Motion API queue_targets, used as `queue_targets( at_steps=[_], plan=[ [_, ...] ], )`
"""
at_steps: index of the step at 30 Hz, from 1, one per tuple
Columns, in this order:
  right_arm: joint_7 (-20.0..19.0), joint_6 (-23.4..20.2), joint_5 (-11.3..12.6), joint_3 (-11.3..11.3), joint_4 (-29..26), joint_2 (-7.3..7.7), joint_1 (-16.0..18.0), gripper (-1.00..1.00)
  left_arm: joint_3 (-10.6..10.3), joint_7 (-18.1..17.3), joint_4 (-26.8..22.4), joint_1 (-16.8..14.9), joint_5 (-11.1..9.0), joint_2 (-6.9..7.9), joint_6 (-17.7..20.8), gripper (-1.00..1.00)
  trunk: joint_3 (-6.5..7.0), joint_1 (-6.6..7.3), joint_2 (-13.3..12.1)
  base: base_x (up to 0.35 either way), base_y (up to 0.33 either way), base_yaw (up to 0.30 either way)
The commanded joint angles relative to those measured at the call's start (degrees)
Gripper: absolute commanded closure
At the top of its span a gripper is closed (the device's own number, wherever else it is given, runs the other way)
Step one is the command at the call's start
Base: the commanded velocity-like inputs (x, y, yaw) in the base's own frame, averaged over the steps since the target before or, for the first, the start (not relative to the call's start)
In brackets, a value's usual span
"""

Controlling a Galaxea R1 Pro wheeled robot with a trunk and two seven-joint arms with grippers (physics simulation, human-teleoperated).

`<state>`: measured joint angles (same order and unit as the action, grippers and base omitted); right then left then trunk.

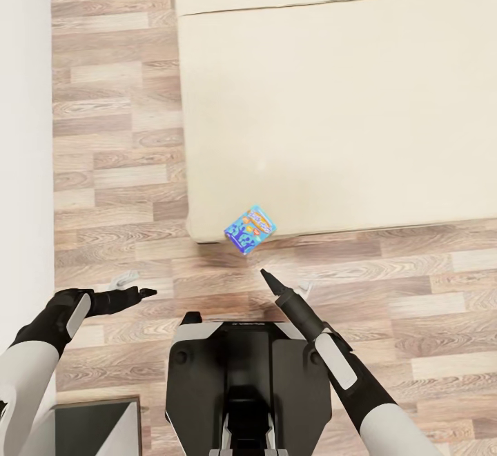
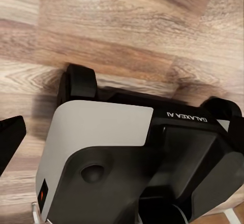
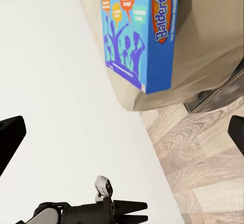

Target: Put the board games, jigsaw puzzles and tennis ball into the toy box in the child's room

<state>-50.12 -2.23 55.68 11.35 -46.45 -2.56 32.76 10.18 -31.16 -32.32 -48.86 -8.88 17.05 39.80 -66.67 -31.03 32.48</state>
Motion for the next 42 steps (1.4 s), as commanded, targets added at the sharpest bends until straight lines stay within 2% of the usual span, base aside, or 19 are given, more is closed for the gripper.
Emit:
queue_targets(
  at_steps=[1,39,42],
  plan=[
    [-0.2,-0.2,0.6,0.1,0.0,0.01,0.0,-1.00,0.2,0.0,0.0,0.0,-0.3,0.00,0.4,-1.00,-0.03,-0.02,0.1,0.000,0.093,0.000],
    [-0.2,-0.2,0.6,0.2,0.0,0.02,0.0,-1.00,0.1,0.0,0.0,0.0,-0.3,-0.20,0.4,-1.00,-0.03,-0.02,0.1,0.035,0.007,0.000],
    [-0.2,-0.2,0.6,0.2,0.0,0.02,0.0,-1.00,0.1,0.0,0.0,0.0,-0.3,-0.20,0.4,-1.00,-0.57,-0.68,1.3,0.001,-0.001,0.000]
  ],
)
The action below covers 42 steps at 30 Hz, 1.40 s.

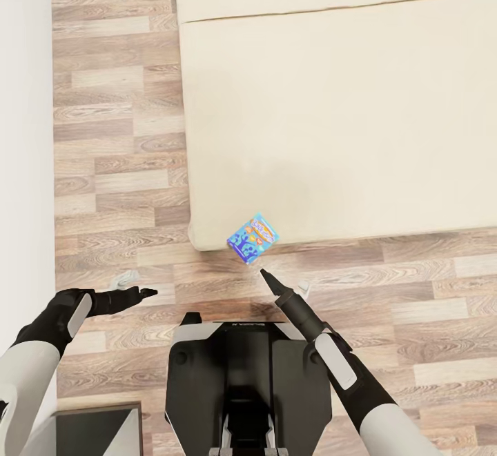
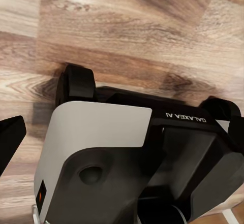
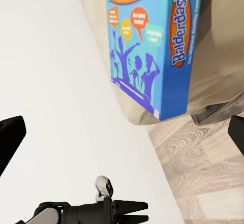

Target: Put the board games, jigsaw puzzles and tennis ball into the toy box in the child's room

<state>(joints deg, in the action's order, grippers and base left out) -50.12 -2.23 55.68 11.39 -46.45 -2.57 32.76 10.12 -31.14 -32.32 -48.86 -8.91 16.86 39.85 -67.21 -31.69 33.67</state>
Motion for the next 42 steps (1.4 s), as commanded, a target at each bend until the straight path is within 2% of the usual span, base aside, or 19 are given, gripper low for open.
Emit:
queue_targets(
  at_steps=[1,12,29,33,42],
  plan=[
    [-0.2,-0.2,0.6,0.1,0.0,0.02,0.0,-1.00,0.2,-0.1,0.0,0.0,-0.2,-0.02,0.4,-1.00,-0.22,-0.24,0.5,0.000,0.000,0.000],
    [-0.1,-0.4,0.6,0.0,0.1,0.07,0.0,-1.00,0.2,-0.1,0.0,0.0,-0.2,-0.04,0.4,-1.00,-2.19,-2.66,4.9,0.000,0.000,0.000],
    [-0.1,-2.6,0.6,0.0,0.1,0.36,0.0,-1.00,0.2,-0.1,0.0,0.0,-0.2,0.08,0.4,-1.00,-2.19,-2.66,4.9,0.000,0.000,0.000],
    [-0.1,-2.5,0.6,-0.1,0.1,0.24,-0.2,-1.00,0.2,-0.1,0.0,0.0,-0.2,0.10,0.4,-1.00,-2.91,-3.54,6.5,0.000,0.000,0.000],
    [0.2,-2.5,0.5,0.0,0.1,-0.04,-0.2,-1.00,0.2,-0.1,0.0,0.0,-0.2,0.10,0.5,-1.00,-2.91,-3.54,6.5,0.000,0.000,0.000]
  ],
)
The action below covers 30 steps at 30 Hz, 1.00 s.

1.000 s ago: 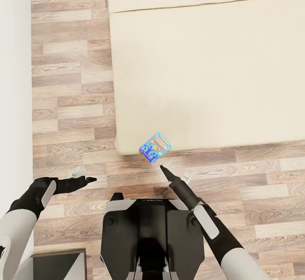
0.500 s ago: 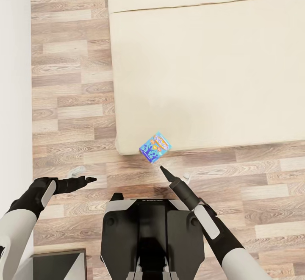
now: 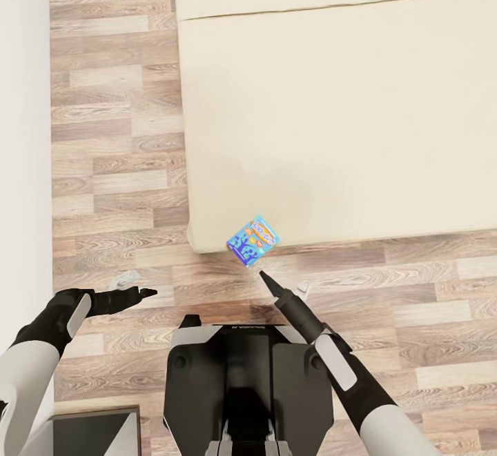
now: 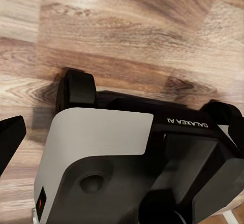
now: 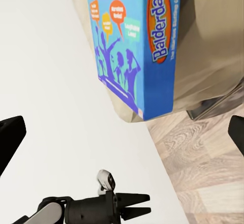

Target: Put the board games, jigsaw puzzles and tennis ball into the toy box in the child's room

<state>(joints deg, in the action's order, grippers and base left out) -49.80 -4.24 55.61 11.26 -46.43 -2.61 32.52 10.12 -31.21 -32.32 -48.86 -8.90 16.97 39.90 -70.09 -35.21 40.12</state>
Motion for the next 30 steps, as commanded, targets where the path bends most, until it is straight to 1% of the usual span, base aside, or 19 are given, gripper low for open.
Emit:
queue_targets(
  at_steps=[1,12,21,30],
  plan=[
    [-0.1,-0.5,0.6,0.0,0.0,0.05,0.0,-1.00,0.2,-0.1,0.0,0.0,-0.2,-0.01,0.4,-1.00,-0.03,-0.02,0.0,0.000,0.000,0.000],
    [-0.1,-0.7,0.7,-0.1,0.1,0.21,0.1,-1.00,0.2,-0.1,0.0,0.0,-0.2,0.00,0.4,-1.00,-0.03,-0.02,0.0,0.000,0.000,0.000],
    [-0.1,0.4,0.7,-0.2,0.1,0.17,-0.1,-1.00,0.2,-0.1,0.0,0.0,-0.2,0.00,0.4,-1.00,-0.03,-0.02,0.0,0.000,0.000,0.000],
    [-0.1,1.3,0.7,-0.2,0.1,0.07,-0.2,-1.00,0.2,-0.1,0.0,0.0,-0.2,0.00,0.4,-1.00,-1.64,-2.00,3.7,0.000,0.000,0.000]
  ],
)
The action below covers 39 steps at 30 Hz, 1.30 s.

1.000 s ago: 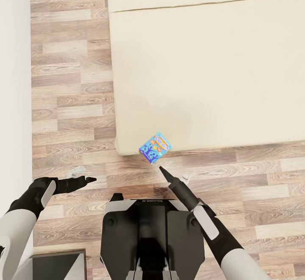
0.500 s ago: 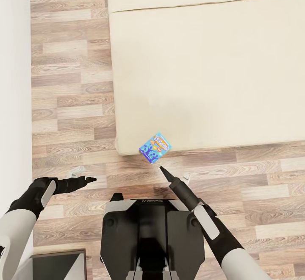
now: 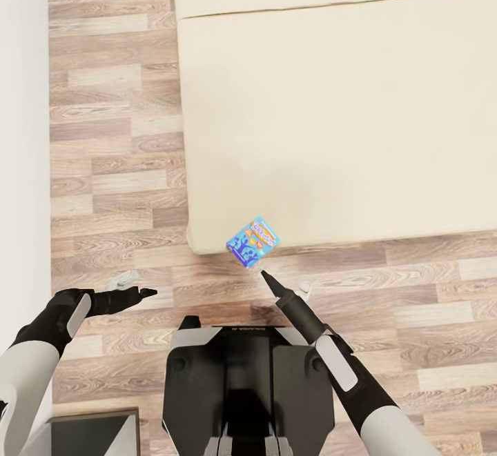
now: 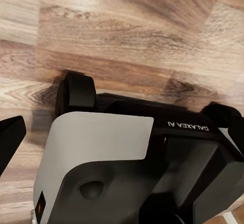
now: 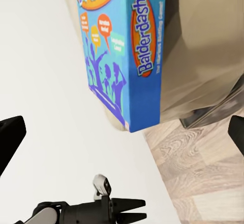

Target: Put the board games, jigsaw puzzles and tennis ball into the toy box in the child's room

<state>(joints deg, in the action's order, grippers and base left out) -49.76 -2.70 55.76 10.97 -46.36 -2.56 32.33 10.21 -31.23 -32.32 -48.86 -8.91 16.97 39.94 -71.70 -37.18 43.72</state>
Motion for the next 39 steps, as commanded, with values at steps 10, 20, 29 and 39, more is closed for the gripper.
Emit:
queue_targets(
  at_steps=[10,20,29,39],
  plan=[
    [-0.2,-0.4,0.6,0.2,0.1,0.10,0.0,-1.00,0.2,-0.1,0.0,0.0,-0.2,-0.01,0.4,-1.00,-1.11,-1.34,2.5,0.000,0.000,0.000],
    [-0.2,-1.0,0.5,0.5,0.2,0.13,0.1,-1.00,0.2,-0.1,0.0,0.0,-0.2,-0.01,0.4,-1.00,-1.83,-2.22,4.1,0.000,0.000,0.000],
    [-0.2,-1.2,0.5,0.8,0.2,0.10,0.1,-1.00,0.2,-0.1,0.0,0.0,-0.3,-0.01,0.4,-1.00,-1.83,-2.22,4.1,0.000,0.037,0.000],
    [-0.2,-1.2,0.5,0.8,0.2,0.10,0.2,-1.00,0.2,-0.1,0.0,0.0,-0.3,-0.01,0.4,-1.00,-1.83,-2.22,4.1,0.000,0.091,0.000]
  ],
)
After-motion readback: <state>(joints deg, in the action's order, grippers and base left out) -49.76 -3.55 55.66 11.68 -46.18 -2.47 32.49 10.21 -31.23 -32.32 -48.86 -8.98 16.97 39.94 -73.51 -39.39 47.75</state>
